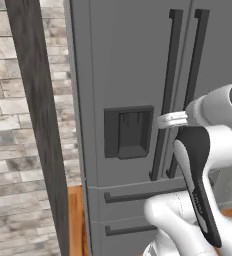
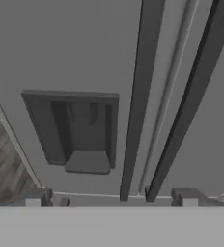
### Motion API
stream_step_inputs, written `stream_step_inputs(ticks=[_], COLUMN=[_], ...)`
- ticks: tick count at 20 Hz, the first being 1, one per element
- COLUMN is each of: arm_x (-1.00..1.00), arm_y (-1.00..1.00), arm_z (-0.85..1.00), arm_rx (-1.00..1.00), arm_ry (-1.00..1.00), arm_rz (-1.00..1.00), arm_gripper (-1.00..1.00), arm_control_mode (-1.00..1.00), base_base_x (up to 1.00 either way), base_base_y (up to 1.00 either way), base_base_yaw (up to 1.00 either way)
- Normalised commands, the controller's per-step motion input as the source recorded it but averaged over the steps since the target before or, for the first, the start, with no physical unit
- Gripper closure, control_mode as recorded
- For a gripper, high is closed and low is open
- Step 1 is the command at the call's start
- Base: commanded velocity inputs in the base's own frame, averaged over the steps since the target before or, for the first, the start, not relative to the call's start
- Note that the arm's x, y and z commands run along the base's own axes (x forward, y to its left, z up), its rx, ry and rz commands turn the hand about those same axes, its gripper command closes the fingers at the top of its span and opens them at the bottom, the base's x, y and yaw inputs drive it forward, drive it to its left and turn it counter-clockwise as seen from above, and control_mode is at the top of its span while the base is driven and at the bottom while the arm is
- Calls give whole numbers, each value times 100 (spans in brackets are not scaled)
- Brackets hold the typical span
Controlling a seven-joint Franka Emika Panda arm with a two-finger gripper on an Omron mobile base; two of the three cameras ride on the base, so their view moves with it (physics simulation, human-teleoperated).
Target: Take the cakes from the fridge and place them on the empty tray on the dining counter.
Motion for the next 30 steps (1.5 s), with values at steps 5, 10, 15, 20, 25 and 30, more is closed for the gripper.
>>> stream_step_inputs(ticks=[5,10,15,20,25,30], arm_x=[0,0,0,0,0,0], arm_y=[0,0,0,0,0,0], arm_z=[0,0,0,0,0,0], arm_rx=[0,0,0,0,0,0], arm_ry=[0,0,0,0,0,0], arm_rz=[0,0,0,0,0,0], arm_gripper=[-100,-100,-100,-100,-100,-100], arm_control_mode=[100,100,100,100,100,100], base_base_x=[-84,-57,0,0,-53,-23], base_base_y=[-4,-36,-64,-38,0,0], base_base_yaw=[0,0,0,0,0,0])
